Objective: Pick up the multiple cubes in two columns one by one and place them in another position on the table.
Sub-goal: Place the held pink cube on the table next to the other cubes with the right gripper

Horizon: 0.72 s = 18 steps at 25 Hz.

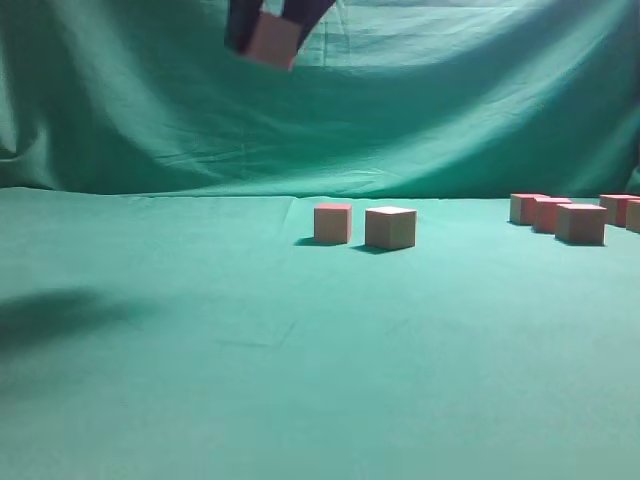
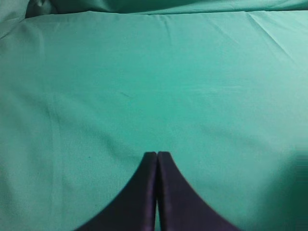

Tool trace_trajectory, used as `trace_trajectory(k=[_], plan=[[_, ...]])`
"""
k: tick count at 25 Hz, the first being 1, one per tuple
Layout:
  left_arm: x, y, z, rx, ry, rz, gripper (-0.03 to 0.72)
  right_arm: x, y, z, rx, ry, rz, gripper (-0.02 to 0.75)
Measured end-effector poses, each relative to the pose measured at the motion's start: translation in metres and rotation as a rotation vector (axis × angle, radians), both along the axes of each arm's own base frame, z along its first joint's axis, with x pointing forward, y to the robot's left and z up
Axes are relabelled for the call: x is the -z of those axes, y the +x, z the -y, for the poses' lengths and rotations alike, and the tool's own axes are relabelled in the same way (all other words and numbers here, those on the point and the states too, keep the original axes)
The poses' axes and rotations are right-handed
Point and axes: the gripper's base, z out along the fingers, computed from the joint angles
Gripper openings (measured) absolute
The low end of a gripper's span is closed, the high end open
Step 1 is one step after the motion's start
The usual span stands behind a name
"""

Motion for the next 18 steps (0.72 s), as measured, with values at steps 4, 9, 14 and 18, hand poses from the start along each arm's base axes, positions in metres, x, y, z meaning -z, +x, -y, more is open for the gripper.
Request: trace_trajectory(k=[4,9,14,18], plan=[[0.0,0.0,0.0,0.0,0.0,0.0,0.0,0.02,0.012,-0.028,0.029,-0.078,-0.018,0.263],[0.0,0.0,0.0,0.0,0.0,0.0,0.0,0.051,0.027,-0.05,0.064,-0.099,-0.026,0.263],[0.0,0.0,0.0,0.0,0.0,0.0,0.0,0.064,0.037,-0.046,0.164,-0.18,0.018,0.263],[0.0,0.0,0.0,0.0,0.0,0.0,0.0,0.074,0.039,-0.046,0.19,-0.207,0.015,0.263]])
